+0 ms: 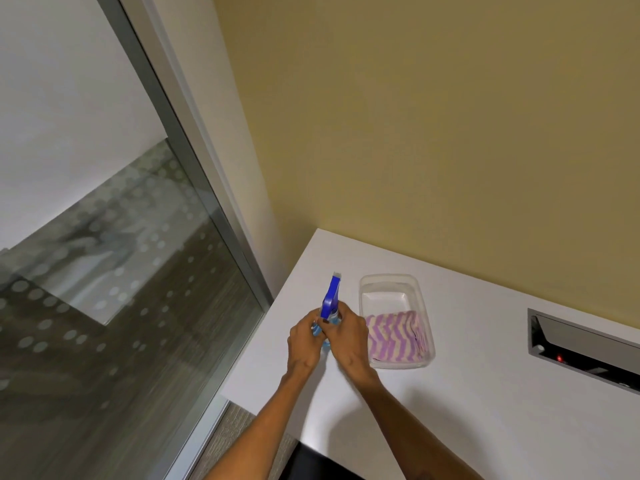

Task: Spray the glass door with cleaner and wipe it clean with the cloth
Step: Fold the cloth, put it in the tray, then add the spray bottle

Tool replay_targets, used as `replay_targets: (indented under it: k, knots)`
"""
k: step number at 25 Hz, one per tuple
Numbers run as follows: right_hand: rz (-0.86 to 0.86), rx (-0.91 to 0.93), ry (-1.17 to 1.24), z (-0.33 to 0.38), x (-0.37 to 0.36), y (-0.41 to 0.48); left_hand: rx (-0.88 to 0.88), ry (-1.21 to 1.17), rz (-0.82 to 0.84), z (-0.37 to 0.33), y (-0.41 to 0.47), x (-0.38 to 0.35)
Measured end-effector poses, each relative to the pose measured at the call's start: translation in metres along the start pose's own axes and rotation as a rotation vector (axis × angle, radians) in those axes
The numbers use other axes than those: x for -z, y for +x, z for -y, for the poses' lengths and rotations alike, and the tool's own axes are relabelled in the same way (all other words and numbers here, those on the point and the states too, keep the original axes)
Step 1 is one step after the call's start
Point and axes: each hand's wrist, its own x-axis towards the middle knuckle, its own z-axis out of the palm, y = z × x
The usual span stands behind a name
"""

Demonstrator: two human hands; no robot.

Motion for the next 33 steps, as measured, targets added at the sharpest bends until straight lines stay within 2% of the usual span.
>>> replay_targets:
  k: [5, 9, 12, 18, 27, 33]
  knots:
    - [-0.173, 0.099, -0.022, 0.046, 0.050, 0.024, -0.261, 0.043, 0.027, -0.068, 0.022, 0.001]
    - [-0.233, 0.105, -0.043, 0.062, 0.097, 0.046, -0.330, 0.091, 0.124, -0.108, 0.041, -0.016]
    - [-0.228, 0.066, -0.091, 0.054, 0.118, 0.062, -0.312, 0.154, 0.216, -0.122, 0.053, -0.038]
    - [-0.155, 0.003, -0.164, 0.014, 0.130, 0.086, -0.249, 0.221, 0.272, -0.114, 0.072, -0.075]
    - [-0.091, -0.077, -0.148, -0.028, 0.124, 0.115, -0.170, 0.242, 0.282, -0.092, 0.086, -0.114]
    - [-0.082, -0.090, -0.109, -0.029, 0.128, 0.122, -0.113, 0.235, 0.275, -0.097, 0.088, -0.121]
